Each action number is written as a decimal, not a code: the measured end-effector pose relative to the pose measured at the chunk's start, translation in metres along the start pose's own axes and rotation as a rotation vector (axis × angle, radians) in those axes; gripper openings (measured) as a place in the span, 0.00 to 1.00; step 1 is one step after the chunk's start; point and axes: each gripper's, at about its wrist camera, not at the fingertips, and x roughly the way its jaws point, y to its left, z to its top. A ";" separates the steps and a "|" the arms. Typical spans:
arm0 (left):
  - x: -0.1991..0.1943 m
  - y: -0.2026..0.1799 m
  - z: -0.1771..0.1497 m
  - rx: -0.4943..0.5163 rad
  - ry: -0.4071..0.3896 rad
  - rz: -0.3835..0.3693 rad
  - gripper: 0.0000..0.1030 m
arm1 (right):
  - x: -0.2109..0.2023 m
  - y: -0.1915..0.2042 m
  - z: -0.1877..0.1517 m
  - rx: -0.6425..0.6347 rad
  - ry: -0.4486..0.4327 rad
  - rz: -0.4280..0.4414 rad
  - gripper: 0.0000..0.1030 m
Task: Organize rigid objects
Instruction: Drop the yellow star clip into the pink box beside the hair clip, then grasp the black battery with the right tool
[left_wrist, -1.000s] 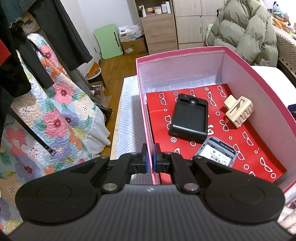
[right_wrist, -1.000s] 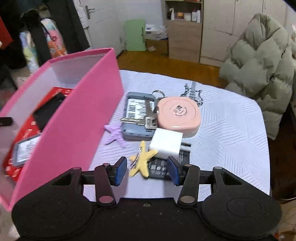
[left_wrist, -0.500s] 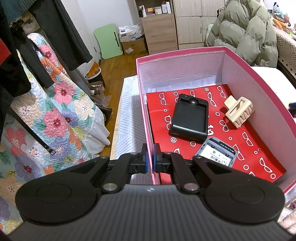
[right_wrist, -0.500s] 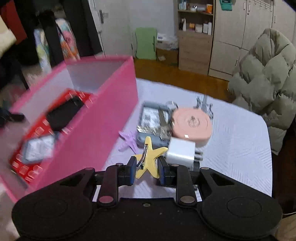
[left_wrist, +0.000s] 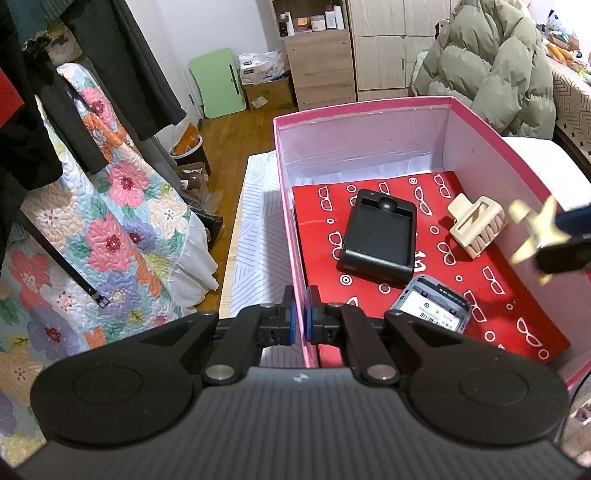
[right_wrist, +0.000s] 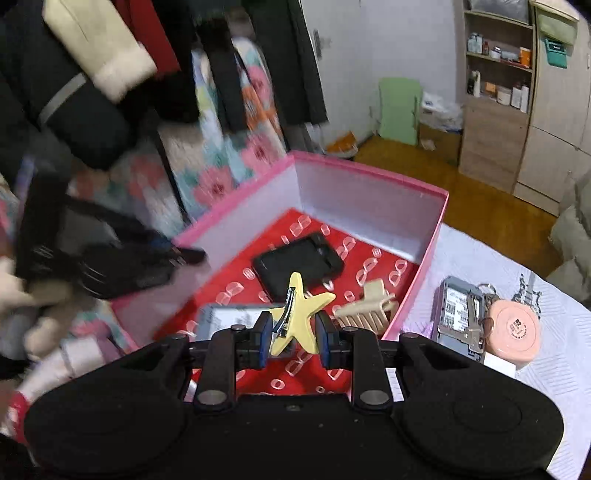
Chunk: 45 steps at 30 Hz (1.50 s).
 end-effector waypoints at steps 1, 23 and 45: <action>0.000 0.000 0.000 -0.006 0.001 -0.003 0.03 | 0.007 0.001 0.000 -0.005 0.024 -0.018 0.29; -0.001 -0.003 -0.001 0.011 -0.007 0.003 0.04 | -0.063 -0.082 -0.060 0.247 0.023 -0.182 0.56; -0.001 0.000 -0.002 -0.002 0.008 -0.009 0.04 | 0.033 -0.132 -0.087 0.266 0.067 -0.358 0.78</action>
